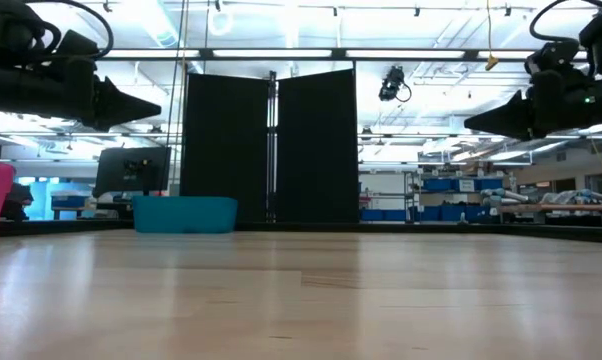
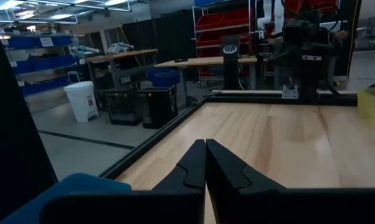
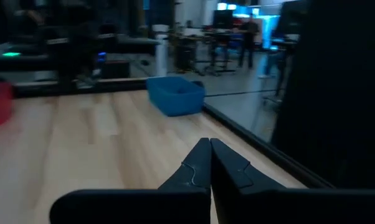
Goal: Sort batteries
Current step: Return to Home Position
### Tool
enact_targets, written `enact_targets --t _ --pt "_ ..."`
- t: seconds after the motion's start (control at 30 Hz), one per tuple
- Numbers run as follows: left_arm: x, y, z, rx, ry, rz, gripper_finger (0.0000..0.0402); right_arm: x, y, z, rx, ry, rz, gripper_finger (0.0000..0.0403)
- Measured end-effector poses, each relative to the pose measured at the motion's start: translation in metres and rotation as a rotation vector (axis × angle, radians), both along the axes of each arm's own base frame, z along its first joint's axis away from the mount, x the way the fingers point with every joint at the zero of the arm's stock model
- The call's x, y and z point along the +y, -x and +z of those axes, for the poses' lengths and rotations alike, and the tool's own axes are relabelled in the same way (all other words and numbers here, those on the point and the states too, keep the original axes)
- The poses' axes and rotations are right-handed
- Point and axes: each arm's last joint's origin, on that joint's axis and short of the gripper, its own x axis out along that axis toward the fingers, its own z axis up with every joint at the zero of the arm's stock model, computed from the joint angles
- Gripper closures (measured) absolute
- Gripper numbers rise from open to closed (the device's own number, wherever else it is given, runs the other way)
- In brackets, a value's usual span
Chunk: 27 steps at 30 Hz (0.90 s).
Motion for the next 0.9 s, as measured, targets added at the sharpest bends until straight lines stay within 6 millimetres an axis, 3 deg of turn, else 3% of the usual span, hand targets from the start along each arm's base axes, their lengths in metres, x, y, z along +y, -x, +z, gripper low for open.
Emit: enact_targets --t 0.4,0.7,0.9 --pt "0.0002 0.0 -0.0004 0.0 0.008 0.006 0.0387 -0.0035 0.0014 0.0008 0.012 0.035 -0.131 0.0397" --pt "0.0034 0.002 0.0008 -0.014 0.006 0.133 0.0387 -0.0039 0.0021 0.0017 0.01 0.021 -0.155 0.04" --pt "0.0036 0.0021 0.0009 -0.016 0.009 0.143 0.0387 -0.0039 0.0022 0.0016 -0.009 -0.01 -0.158 0.0372"
